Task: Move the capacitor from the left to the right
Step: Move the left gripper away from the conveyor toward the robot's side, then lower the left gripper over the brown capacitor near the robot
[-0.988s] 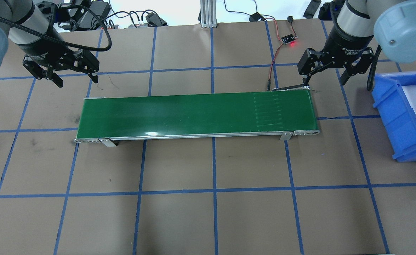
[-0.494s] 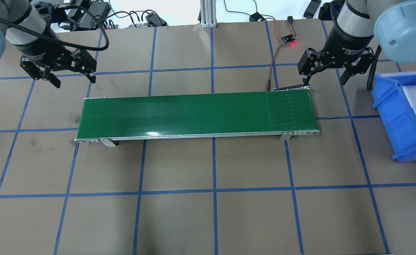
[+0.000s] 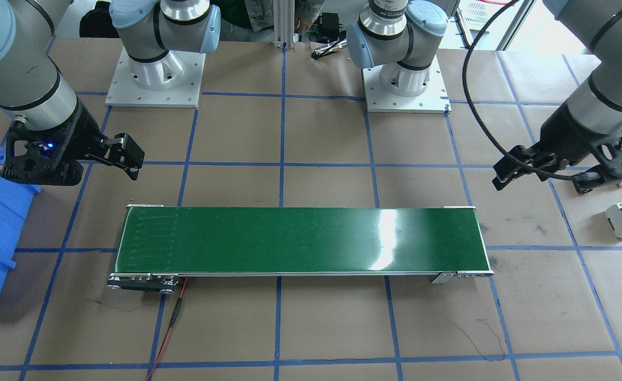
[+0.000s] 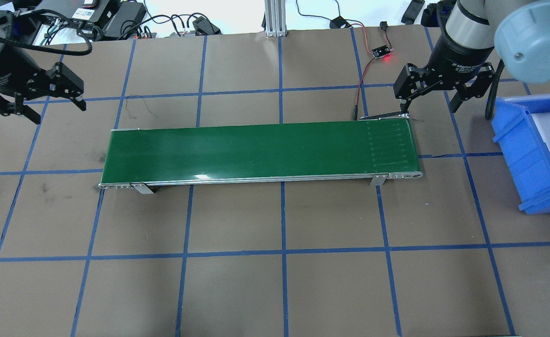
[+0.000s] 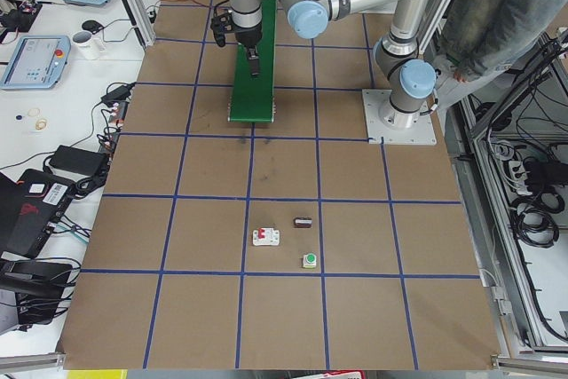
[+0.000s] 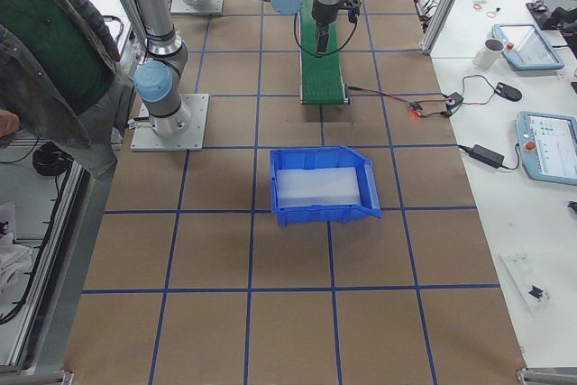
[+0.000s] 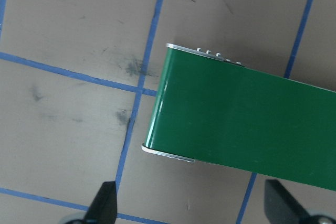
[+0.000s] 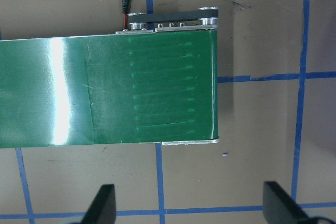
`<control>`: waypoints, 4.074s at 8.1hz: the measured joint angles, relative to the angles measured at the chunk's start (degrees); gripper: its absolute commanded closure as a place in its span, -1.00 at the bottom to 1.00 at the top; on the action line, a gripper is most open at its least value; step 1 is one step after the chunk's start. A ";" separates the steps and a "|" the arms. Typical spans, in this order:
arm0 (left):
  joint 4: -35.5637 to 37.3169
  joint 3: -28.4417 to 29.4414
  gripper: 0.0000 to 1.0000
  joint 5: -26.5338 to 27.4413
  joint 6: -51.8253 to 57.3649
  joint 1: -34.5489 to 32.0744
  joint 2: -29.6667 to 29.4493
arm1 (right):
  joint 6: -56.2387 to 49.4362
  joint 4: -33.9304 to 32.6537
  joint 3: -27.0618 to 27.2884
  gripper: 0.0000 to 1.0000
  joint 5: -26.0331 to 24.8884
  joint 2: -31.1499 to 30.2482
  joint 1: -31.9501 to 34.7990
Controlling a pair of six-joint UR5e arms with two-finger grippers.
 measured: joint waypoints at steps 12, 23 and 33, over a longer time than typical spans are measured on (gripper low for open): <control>11.07 -9.66 -1.00 12.13 24.66 21.78 -2.96 | -0.08 0.00 0.00 -1.00 -0.75 0.09 -0.05; 28.11 -11.59 -1.00 11.55 46.15 33.26 -14.58 | -0.01 -0.22 0.00 -1.00 -0.79 0.01 -0.05; 35.36 -17.73 -1.00 15.48 50.24 34.81 -17.74 | -0.09 -0.46 0.00 -1.00 -0.79 0.18 -0.08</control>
